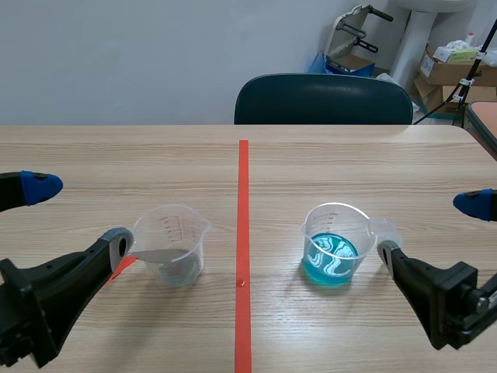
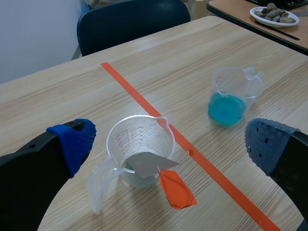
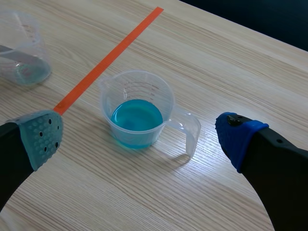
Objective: Do the redox reaction experiment
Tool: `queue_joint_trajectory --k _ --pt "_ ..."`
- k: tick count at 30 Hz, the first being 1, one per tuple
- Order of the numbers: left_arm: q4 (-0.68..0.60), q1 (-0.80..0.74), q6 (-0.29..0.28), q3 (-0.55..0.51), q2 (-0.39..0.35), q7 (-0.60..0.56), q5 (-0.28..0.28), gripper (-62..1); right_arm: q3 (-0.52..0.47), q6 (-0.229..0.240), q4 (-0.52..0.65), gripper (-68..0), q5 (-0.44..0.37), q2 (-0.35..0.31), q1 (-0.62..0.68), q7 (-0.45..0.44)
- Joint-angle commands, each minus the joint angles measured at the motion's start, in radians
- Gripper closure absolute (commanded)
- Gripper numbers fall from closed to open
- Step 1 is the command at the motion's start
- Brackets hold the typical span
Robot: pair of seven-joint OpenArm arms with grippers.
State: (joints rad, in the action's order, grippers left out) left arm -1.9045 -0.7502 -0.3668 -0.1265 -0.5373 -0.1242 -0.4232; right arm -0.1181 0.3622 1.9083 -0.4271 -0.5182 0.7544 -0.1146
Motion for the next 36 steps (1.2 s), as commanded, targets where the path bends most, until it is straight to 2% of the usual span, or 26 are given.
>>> queue_joint_trajectory --k 1,12,14,18,22,29,36 --pt "-0.023 0.003 0.005 0.002 0.005 -0.011 -0.006 -62.3 -0.005 0.0 0.017 -67.9 0.023 -0.005 -0.006 -0.019" --pt "-0.023 0.003 0.007 0.002 0.005 -0.005 -0.006 -62.3 -0.005 0.0 0.017 -67.9 0.023 -0.005 -0.006 -0.02" --pt "-0.023 -0.006 0.031 0.002 0.005 0.016 -0.007 -62.3 -0.005 0.0 0.017 -67.9 0.023 -0.005 -0.006 -0.021" --pt "-0.023 -0.065 0.137 -0.006 0.005 0.032 -0.007 -62.3 -0.005 0.0 0.017 -67.9 0.023 -0.005 -0.006 -0.024" --pt "-0.023 -0.145 0.186 -0.033 0.015 0.03 -0.008 -62.3 -0.005 0.001 0.017 -67.9 0.026 -0.005 -0.006 -0.047" --pt "-0.043 -0.251 0.192 -0.127 0.106 0.028 -0.007 -62.3 -0.005 0.01 0.017 -67.9 0.105 -0.005 -0.007 -0.153" --pt "-0.15 -0.367 0.193 -0.187 0.153 0.034 -0.003 -62.3 0.001 0.063 0.016 -67.9 0.247 -0.005 -0.055 -0.254"
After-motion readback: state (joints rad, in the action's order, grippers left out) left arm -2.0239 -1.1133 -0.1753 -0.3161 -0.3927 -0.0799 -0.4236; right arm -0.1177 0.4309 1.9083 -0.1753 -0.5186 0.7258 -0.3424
